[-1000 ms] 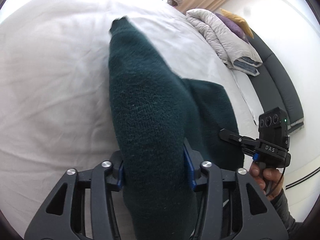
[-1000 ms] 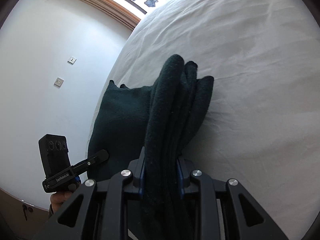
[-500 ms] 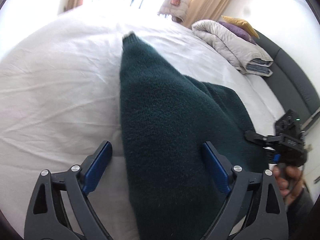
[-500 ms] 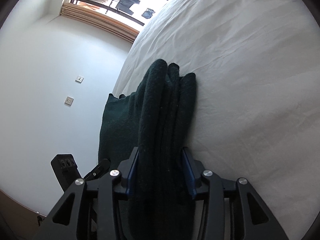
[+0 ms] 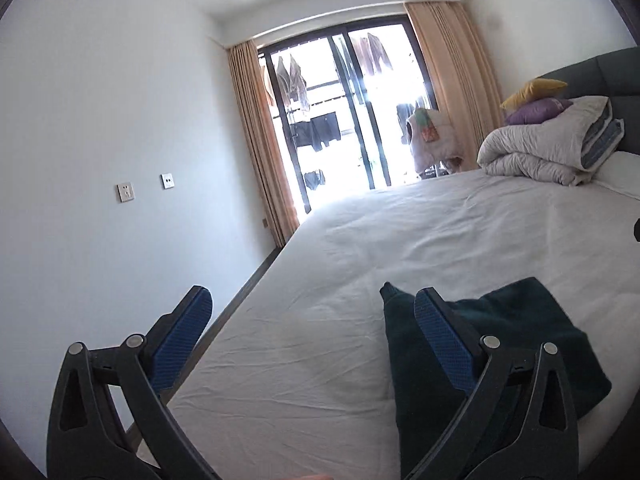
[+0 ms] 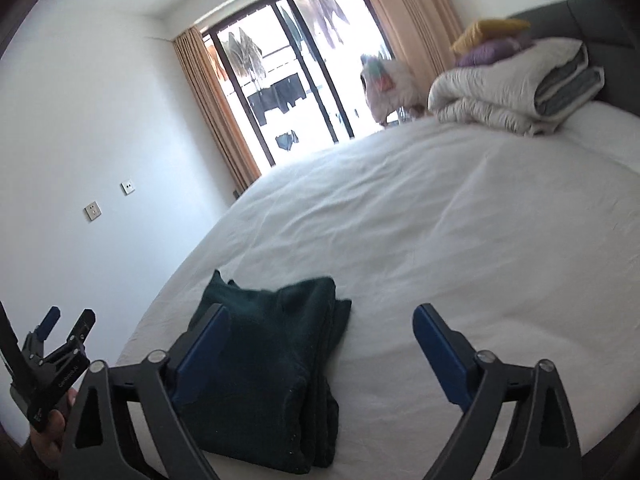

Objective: Fold small clothes

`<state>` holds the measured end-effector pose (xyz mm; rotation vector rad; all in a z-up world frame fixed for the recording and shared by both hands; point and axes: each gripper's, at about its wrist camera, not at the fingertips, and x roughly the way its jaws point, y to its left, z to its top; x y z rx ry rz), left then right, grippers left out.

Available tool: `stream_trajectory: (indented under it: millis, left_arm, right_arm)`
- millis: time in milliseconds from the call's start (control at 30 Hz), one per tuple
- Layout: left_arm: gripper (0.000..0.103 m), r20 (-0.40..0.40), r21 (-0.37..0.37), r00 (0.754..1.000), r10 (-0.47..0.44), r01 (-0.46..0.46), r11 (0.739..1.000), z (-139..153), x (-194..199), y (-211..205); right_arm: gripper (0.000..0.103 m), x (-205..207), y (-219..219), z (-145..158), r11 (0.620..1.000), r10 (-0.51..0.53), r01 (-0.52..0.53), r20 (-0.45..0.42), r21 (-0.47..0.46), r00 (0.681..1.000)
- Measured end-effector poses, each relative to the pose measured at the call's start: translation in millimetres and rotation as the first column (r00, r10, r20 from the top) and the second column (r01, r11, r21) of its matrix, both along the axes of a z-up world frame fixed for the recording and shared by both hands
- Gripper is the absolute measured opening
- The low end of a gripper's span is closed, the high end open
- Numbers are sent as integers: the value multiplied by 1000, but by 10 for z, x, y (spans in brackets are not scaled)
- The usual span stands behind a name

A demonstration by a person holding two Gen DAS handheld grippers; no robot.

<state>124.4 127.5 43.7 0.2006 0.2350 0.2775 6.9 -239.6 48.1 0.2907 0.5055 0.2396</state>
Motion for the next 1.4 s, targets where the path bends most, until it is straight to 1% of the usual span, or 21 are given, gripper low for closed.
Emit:
stream_trajectory:
  millis: [33,100,200,267,333,400,433,467,500,533,600,667,733,800,933,1033,1133,1267,1400]
  left_arm:
    - [103,-8,-12,1000,-14,14,1000,91,-44,-7]
    - [103,-46,-48,999,-10,7,999,252,-100,-18]
    - [103,-79,-115,997,-27,18,993,447,-208,26]
    - [103,-91,-145,995,-41,28,989,558,-264,-7]
    - [103,-112,-157,993,-44,26,987,628,-345,-3]
    - [103,-133,-145,991,-32,13,989,594,-383,-92]
    - [103,-148,-145,989,-26,4,989,568,-404,-69]
    - [103,-170,-156,985,-29,2,988,506,-411,-77]
    - [103,-195,-172,980,-34,0,985,435,-416,-98]
    - [103,-235,-194,971,-39,-8,981,326,-411,-113]
    - [103,-315,-225,948,-51,-22,974,80,-364,-147]
    - [103,-359,-243,931,-68,-23,970,-153,-304,-188]
    - [103,-389,-257,917,-94,-9,966,-340,-241,-220]
    - [103,-404,-258,909,-102,-6,966,-417,-228,-246]
    - [103,-427,-266,897,-110,-8,964,-533,-128,-244]
    - [103,-444,-271,890,-100,-28,962,-606,-29,-211]
    - [103,-475,-282,874,-101,-43,959,-707,96,-197]
    - [103,-518,-271,849,-104,-47,961,-867,189,-224]
    - [103,-541,-279,835,-98,-69,958,-972,267,-167]
  right_arm:
    - [103,-104,30,118,1000,-24,25,52,-17,998]
    - [103,-252,88,327,997,-41,50,129,-67,991]
    - [103,-433,210,617,982,-63,97,201,-163,978]
    - [103,-575,236,779,968,-94,145,241,-203,966]
    - [103,-660,268,921,967,-79,136,250,-217,965]
    - [103,-719,315,1010,968,-49,99,213,-230,976]
    - [103,-737,342,1024,968,-41,87,192,-234,980]
    - [103,-754,370,1028,969,-37,78,173,-235,984]
    - [103,-773,403,1013,969,-33,71,160,-237,987]
    - [103,-799,438,978,968,-29,66,152,-243,988]
    - [103,-821,535,881,961,-31,65,129,-268,991]
    - [103,-819,616,745,957,-38,61,85,-284,996]
    - [103,-785,672,621,960,-36,41,24,-276,999]
    - [103,-782,702,527,963,-31,27,-11,-267,999]
    - [103,-726,802,396,954,-25,6,-59,-298,998]
    - [103,-659,841,311,949,-20,-10,-92,-315,996]
    - [103,-593,849,222,943,-18,-24,-121,-331,992]
    - [103,-492,823,97,940,-44,-14,-161,-340,986]
    - [103,-413,816,-10,940,-51,-20,-198,-339,979]
